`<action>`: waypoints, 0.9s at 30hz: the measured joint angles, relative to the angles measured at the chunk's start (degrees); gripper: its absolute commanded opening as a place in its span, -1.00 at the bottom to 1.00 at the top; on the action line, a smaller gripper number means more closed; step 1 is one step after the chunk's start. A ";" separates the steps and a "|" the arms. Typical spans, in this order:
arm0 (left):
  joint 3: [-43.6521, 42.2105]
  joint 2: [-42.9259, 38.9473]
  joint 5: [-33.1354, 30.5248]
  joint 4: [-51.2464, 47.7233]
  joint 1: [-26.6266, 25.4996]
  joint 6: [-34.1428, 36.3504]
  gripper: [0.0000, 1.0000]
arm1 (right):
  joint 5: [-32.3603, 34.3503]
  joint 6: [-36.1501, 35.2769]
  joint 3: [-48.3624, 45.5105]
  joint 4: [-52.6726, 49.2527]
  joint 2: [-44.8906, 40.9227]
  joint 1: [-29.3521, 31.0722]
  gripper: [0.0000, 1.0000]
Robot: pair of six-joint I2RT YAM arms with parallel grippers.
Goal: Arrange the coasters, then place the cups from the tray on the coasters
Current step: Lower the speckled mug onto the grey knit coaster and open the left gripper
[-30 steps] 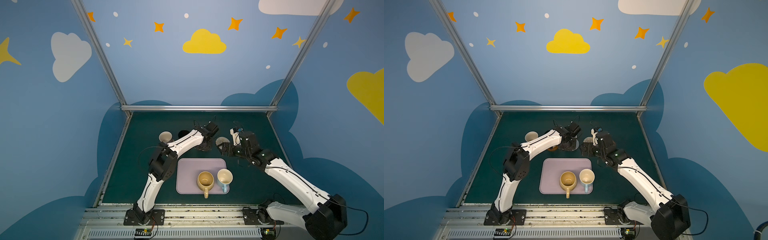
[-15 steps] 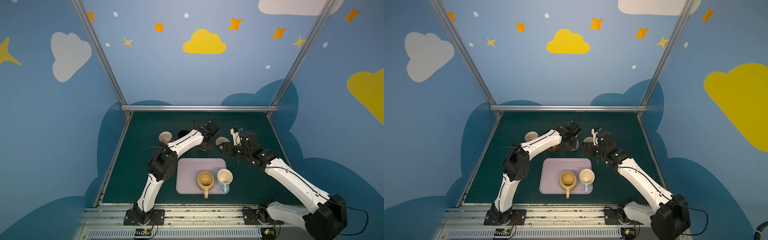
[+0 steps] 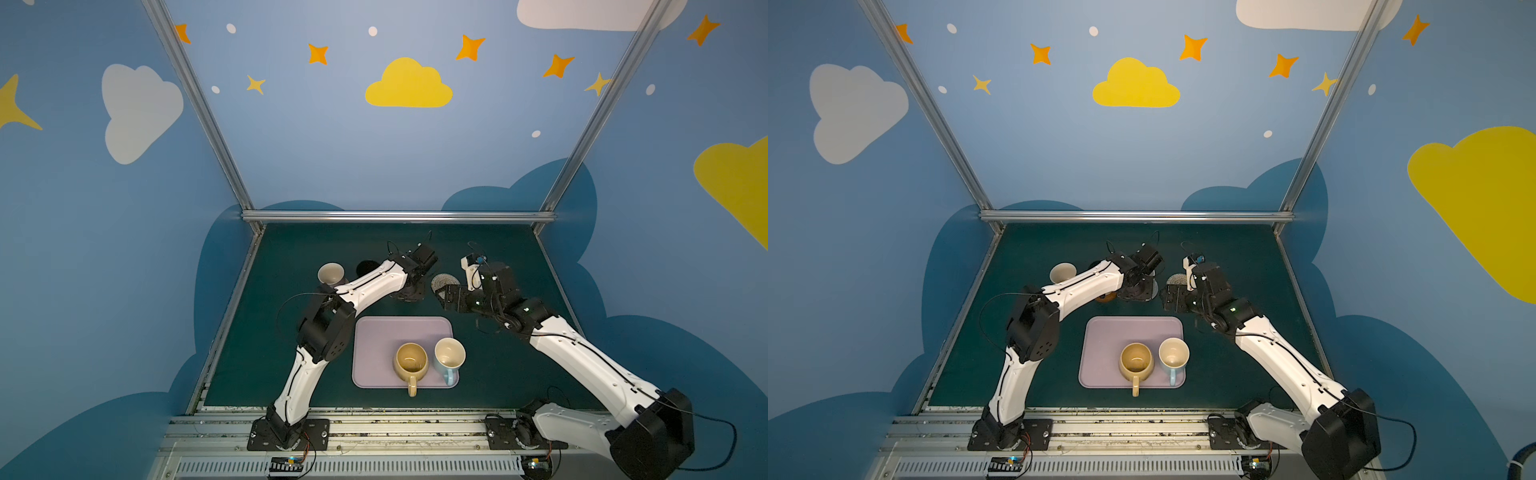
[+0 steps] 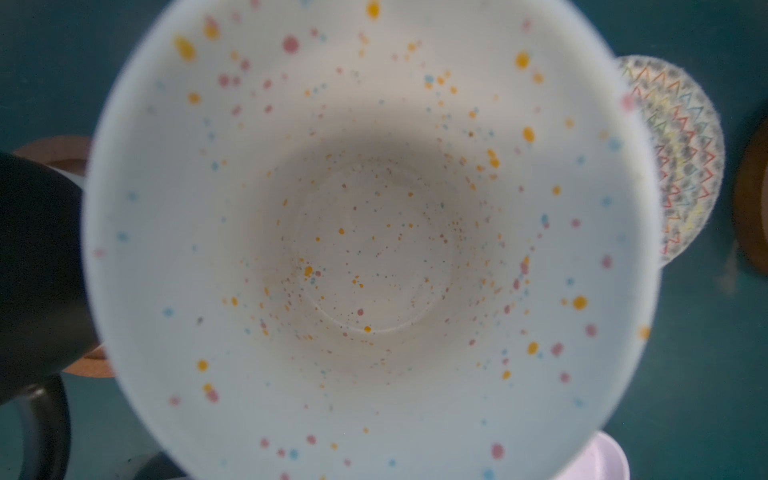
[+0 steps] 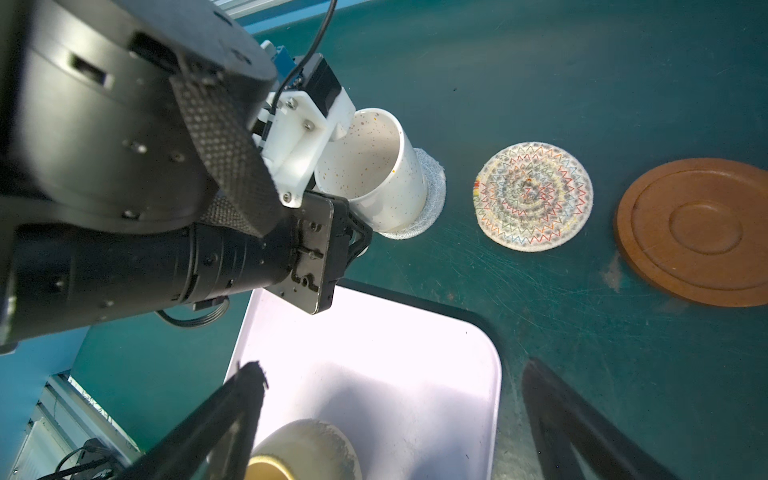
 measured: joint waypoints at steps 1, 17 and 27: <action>-0.11 0.00 -0.04 0.37 0.00 0.04 -0.32 | 0.00 0.00 0.00 0.00 0.00 0.00 0.92; -0.26 -0.37 -1.22 2.01 -0.11 -0.07 0.24 | 0.04 -0.33 0.00 -0.57 -0.02 -0.37 0.92; -5.86 -10.86 -0.46 3.34 -0.13 -0.15 0.99 | -0.37 -2.95 -0.55 -1.01 -3.93 -0.42 0.92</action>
